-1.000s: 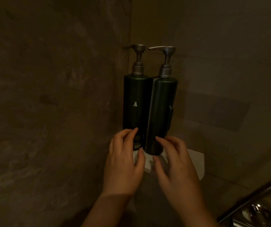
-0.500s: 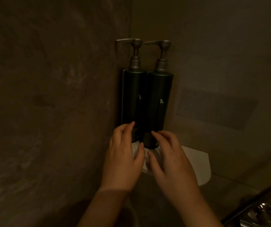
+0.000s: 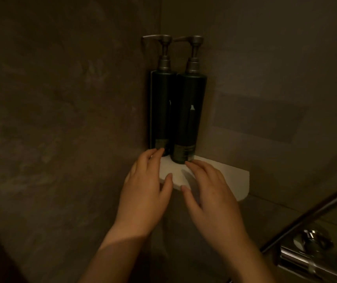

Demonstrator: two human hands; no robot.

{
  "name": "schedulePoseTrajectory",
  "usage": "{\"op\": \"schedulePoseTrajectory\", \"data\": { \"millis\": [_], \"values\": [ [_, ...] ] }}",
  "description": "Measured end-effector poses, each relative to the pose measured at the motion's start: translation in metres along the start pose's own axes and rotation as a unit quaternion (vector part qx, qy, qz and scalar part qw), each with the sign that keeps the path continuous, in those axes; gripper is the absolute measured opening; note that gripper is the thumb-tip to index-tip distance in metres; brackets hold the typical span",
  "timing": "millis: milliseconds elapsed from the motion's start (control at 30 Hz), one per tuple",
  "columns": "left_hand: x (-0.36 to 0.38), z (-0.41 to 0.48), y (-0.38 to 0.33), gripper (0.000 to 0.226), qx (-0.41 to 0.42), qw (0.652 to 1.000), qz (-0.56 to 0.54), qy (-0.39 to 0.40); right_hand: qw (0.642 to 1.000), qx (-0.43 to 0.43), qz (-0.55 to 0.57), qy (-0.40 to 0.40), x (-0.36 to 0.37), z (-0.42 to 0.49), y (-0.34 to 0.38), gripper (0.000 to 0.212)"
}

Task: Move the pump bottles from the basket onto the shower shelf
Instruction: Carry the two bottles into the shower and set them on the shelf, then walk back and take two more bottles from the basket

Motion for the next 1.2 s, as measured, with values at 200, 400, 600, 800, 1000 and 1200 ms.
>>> {"op": "schedulePoseTrajectory", "data": {
  "millis": [200,400,600,800,1000,1200],
  "values": [
    [-0.015,-0.059,-0.020,0.056,-0.029,0.998,0.063,0.007,0.999,-0.026,0.013,0.037,-0.013,-0.047,-0.005,0.049],
    [-0.024,-0.153,-0.028,0.049,-0.095,0.977,0.180,0.058,0.989,-0.031,0.109,0.090,-0.012,-0.116,-0.019,0.042],
    [-0.069,-0.240,-0.025,0.045,-0.185,0.943,0.265,0.079,0.975,-0.044,0.163,0.144,0.007,-0.163,0.007,0.039],
    [-0.134,-0.318,0.000,0.043,-0.300,0.901,0.311,0.038,0.948,-0.112,0.201,0.221,0.043,-0.194,0.076,0.041],
    [-0.197,-0.380,0.028,0.042,-0.383,0.852,0.356,-0.009,0.908,-0.192,0.235,0.288,0.081,-0.218,0.155,0.043],
    [-0.256,-0.432,0.066,0.042,-0.447,0.811,0.376,-0.031,0.872,-0.235,0.270,0.333,0.123,-0.235,0.238,0.042]
  ]
}}
Point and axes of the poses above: each hand's wrist, its own z-axis towards the middle knuckle, its own x-axis out of the palm, y = z × x, the point moved 5 cm from there along z, towards the middle knuckle, and after that the axes turned 6 degrees about z, right-handed, at the moved point
